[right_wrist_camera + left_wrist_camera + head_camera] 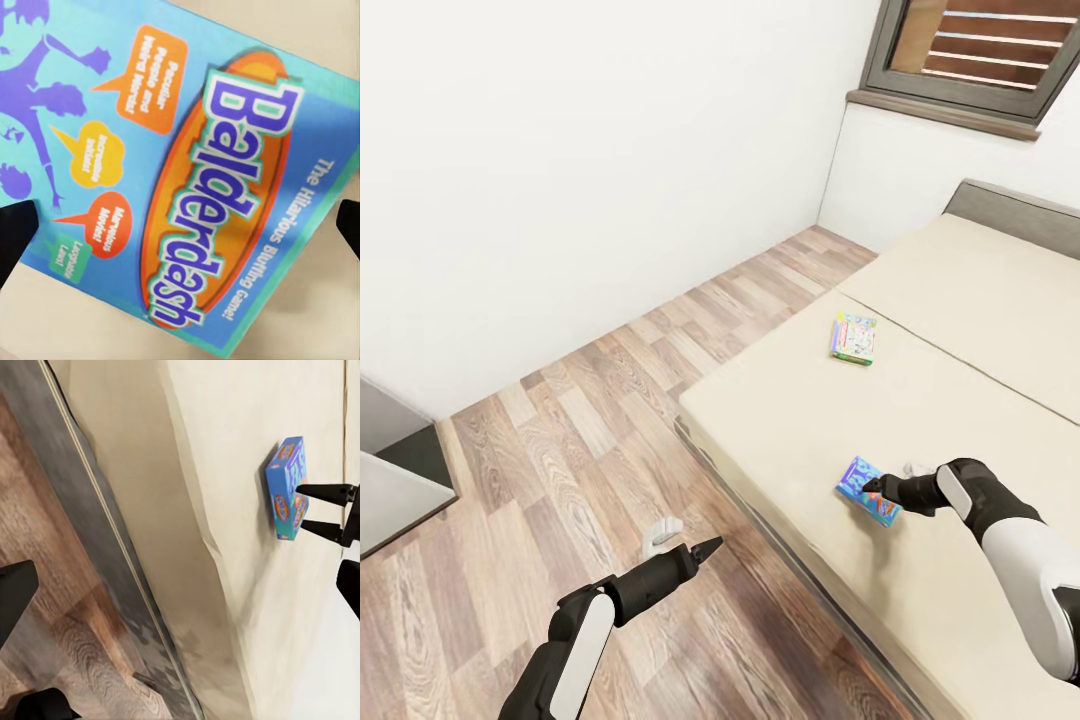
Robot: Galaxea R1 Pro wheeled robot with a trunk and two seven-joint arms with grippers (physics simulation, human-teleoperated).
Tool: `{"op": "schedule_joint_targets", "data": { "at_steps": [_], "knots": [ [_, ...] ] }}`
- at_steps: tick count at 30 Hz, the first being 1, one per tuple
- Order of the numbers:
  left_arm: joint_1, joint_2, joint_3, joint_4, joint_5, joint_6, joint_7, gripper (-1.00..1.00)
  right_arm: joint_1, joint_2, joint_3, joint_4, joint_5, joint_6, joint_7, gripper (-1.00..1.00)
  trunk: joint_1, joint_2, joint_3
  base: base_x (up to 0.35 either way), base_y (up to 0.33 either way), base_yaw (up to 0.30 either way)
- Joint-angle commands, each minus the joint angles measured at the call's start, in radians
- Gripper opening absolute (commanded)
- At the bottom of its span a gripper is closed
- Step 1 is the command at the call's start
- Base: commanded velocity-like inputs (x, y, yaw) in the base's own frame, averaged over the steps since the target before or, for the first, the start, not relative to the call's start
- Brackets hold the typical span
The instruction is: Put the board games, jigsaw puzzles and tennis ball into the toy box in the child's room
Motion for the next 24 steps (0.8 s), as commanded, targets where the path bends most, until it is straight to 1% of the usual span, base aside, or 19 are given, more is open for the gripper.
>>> {"op": "schedule_joint_targets", "data": {
  "at_steps": [1,7,10,16,24],
  "knots": [
    [0.000,0.000,0.001,-0.001,0.004,0.007,0.000,1.00,0.000,-0.001,-0.006,-0.001,0.003,0.005,0.004,1.00,0.000,0.000,-0.001,0.000,0.000,0.000],
    [-0.001,0.000,0.001,0.000,0.004,0.007,0.000,1.00,-0.001,-0.005,-0.006,-0.002,0.002,0.005,0.003,1.00,0.000,0.000,-0.001,0.000,0.000,0.003],
    [0.000,0.000,0.001,0.000,0.004,0.007,0.000,1.00,-0.001,-0.005,-0.006,-0.002,0.001,0.005,0.004,1.00,0.000,0.000,-0.001,0.000,0.000,0.098],
    [0.000,0.000,0.001,-0.001,0.004,0.007,0.000,1.00,-0.001,-0.005,-0.006,-0.003,-0.001,0.005,0.004,1.00,0.000,0.000,-0.002,0.000,0.000,0.220],
    [-0.001,0.000,0.001,0.000,0.004,0.007,0.000,1.00,-0.001,-0.005,-0.006,-0.003,-0.001,0.004,0.006,1.00,0.000,0.000,-0.002,0.000,0.000,0.278]
  ]
}}
